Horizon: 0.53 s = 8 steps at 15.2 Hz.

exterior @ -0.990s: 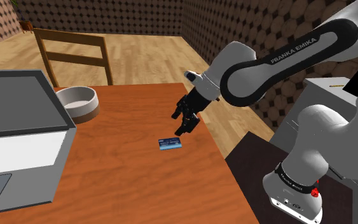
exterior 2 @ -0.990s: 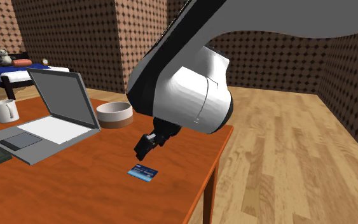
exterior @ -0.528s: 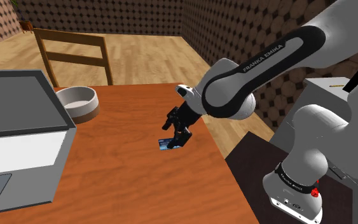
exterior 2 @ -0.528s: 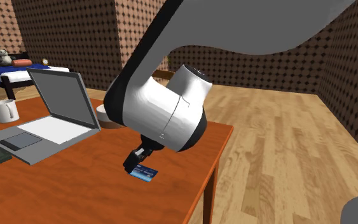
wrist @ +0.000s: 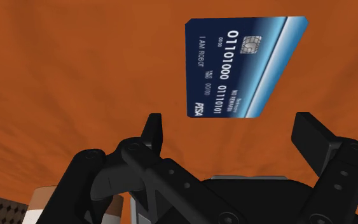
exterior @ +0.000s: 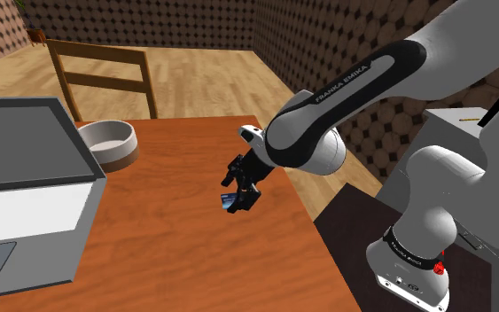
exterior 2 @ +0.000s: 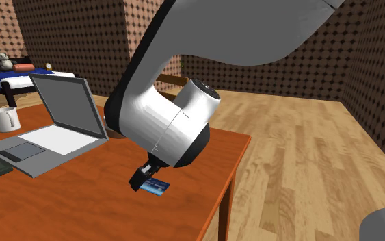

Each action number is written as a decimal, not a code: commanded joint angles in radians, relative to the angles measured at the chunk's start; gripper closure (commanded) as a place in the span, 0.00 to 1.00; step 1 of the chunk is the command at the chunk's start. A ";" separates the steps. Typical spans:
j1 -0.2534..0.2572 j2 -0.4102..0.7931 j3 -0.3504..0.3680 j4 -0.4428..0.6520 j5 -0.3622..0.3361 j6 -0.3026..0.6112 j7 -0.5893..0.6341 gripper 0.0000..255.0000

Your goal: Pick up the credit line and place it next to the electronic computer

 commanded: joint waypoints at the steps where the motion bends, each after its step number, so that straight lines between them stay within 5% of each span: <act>1: 0.001 0.001 0.000 0.001 0.003 0.000 -0.002 0.00; 3: 0.000 0.001 0.000 0.000 0.002 0.000 -0.002 0.00; 4: 0.000 0.001 0.000 0.000 0.002 0.000 -0.002 1.00; 8: 0.000 0.001 0.000 0.000 0.002 0.000 -0.002 1.00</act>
